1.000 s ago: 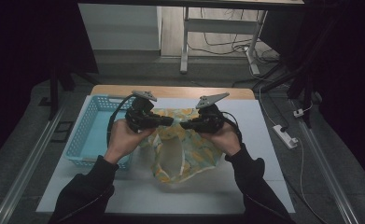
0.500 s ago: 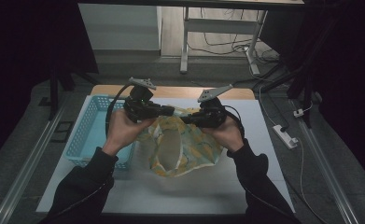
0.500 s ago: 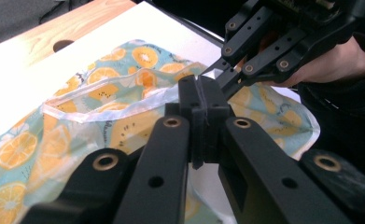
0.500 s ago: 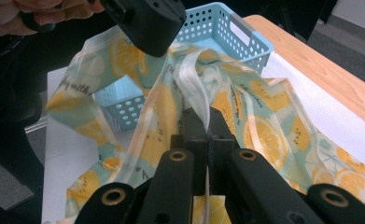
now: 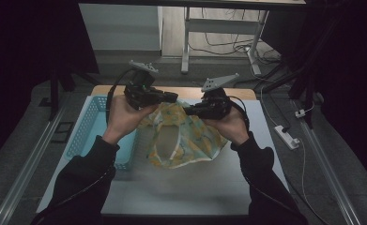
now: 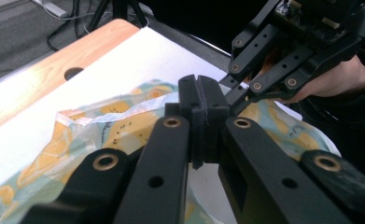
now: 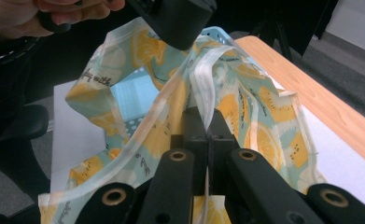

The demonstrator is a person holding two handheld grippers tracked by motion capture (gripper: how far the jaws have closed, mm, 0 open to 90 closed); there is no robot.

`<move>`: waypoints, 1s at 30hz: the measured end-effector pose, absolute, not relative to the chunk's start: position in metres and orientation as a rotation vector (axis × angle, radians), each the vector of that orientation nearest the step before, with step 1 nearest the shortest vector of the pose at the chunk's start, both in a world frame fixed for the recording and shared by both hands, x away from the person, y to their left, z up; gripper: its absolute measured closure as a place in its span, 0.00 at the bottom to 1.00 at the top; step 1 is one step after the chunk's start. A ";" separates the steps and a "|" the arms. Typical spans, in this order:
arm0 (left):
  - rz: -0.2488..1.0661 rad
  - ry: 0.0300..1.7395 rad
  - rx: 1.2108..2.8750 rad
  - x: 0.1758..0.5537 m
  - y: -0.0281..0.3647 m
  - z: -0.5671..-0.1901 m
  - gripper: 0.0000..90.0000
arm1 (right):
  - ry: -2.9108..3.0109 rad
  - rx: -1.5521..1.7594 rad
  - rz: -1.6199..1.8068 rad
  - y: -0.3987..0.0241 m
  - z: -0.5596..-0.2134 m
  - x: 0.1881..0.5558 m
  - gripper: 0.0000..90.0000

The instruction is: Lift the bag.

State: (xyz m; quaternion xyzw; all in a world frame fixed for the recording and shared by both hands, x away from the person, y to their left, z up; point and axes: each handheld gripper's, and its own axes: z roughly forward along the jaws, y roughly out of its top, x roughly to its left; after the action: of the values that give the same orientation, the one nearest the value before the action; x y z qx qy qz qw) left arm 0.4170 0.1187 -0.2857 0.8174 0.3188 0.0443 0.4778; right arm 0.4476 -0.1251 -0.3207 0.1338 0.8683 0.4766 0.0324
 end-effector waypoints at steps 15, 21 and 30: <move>0.159 0.765 1.947 0.431 0.111 -0.245 1.00 | 2.592 0.420 1.517 -0.134 -0.280 0.455 1.00; 0.178 0.762 1.935 0.433 0.109 -0.236 1.00 | 2.565 0.419 1.524 -0.136 -0.267 0.455 1.00; 0.255 0.766 1.952 0.445 0.102 -0.241 1.00 | 2.517 0.446 1.463 -0.134 -0.265 0.460 1.00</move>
State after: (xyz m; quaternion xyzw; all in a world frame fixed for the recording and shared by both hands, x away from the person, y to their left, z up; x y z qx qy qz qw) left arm 0.4446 0.1022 -0.2406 0.8043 0.3157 0.1052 0.4923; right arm 0.4599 -0.1345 -0.2647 0.1508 0.8504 0.4945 0.0981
